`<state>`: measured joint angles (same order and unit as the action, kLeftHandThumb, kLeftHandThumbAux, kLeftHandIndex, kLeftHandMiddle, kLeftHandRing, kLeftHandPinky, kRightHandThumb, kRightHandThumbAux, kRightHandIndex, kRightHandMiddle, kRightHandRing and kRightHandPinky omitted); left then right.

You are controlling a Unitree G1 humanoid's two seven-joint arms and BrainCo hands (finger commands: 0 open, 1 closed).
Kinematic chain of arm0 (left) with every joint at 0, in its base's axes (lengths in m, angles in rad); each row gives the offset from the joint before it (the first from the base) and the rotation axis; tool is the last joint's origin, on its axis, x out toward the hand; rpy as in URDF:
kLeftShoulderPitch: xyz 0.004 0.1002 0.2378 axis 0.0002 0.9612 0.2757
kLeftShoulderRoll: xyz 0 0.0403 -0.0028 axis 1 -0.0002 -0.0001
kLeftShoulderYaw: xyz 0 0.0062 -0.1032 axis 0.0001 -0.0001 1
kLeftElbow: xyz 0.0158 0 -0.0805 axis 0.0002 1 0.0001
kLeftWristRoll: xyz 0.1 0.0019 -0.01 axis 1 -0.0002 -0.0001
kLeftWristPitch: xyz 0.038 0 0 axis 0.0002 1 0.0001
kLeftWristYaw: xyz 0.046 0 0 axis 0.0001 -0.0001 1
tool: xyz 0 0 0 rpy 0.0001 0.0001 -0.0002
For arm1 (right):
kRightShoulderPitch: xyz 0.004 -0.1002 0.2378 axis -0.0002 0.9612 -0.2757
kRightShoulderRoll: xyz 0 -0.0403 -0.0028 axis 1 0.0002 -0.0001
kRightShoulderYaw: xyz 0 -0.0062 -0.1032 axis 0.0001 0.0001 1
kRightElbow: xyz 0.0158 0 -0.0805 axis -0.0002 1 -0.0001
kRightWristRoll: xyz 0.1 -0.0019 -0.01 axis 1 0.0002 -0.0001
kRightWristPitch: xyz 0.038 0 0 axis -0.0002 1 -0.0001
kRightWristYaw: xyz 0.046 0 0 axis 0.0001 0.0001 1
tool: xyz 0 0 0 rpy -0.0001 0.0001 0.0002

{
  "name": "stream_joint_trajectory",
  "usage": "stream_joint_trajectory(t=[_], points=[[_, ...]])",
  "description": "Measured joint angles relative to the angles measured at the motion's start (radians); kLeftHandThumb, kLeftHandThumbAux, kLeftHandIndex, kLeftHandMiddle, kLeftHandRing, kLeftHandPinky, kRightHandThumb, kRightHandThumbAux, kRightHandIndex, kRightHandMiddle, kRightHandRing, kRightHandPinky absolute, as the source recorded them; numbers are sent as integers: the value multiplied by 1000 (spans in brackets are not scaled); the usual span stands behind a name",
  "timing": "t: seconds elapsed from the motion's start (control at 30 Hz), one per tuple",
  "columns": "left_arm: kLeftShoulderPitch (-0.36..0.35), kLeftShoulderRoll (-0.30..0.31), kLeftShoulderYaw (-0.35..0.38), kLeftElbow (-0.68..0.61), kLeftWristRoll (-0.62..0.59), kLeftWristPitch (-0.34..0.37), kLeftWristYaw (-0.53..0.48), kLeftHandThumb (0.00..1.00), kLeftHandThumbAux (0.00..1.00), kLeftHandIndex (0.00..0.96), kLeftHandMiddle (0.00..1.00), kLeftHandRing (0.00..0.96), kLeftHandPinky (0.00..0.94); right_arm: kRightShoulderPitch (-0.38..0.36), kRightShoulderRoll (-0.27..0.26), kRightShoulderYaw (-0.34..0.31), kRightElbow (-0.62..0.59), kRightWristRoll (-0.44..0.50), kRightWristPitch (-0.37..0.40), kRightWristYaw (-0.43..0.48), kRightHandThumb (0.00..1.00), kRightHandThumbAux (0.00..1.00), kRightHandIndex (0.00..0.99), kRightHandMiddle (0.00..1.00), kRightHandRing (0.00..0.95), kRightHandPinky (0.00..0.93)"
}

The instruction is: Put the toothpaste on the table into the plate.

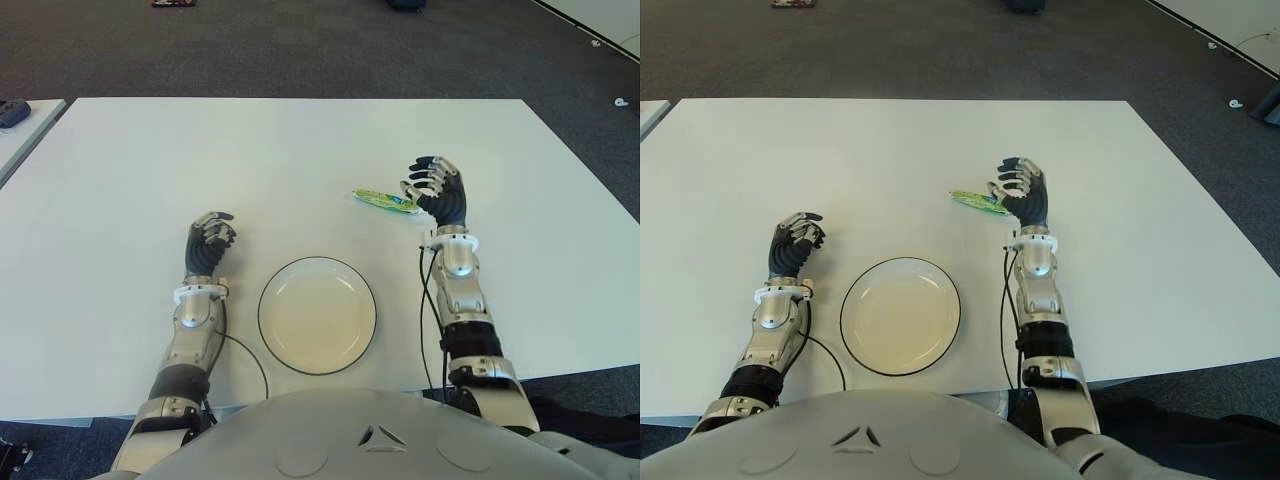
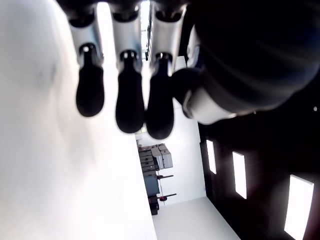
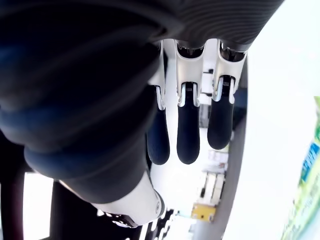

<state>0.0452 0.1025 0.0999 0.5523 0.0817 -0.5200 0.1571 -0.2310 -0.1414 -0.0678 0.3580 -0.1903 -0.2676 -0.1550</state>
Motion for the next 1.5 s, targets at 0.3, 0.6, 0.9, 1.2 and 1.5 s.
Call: stream_joint_trajectory(t=[0.3, 0.6, 0.9, 1.2, 1.5], points=[[-2, -1, 0, -2, 7, 15, 0, 706, 717, 435, 644, 642, 609, -96, -114, 81, 104, -184, -4, -75, 674, 739, 404, 327, 327, 309], [-6, -3, 1, 0, 5, 15, 0, 707, 717, 435, 644, 647, 622, -208, -211, 195, 194, -347, 85, -63, 406, 610, 109, 128, 141, 161], [-7, -6, 1, 0, 8, 14, 2, 706, 717, 434, 639, 640, 609, -351, -241, 316, 410, -437, 151, -13, 396, 476, 12, 10, 11, 12], [-6, -8, 1, -3, 8, 21, 11, 706, 718, 434, 630, 633, 603, -487, -240, 447, 572, -506, 246, 168, 462, 288, 0, 0, 0, 0], [2, -9, 1, -17, 8, 23, 11, 707, 718, 434, 623, 629, 606, -615, -195, 567, 788, -561, 283, 208, 529, 192, 0, 0, 0, 0]])
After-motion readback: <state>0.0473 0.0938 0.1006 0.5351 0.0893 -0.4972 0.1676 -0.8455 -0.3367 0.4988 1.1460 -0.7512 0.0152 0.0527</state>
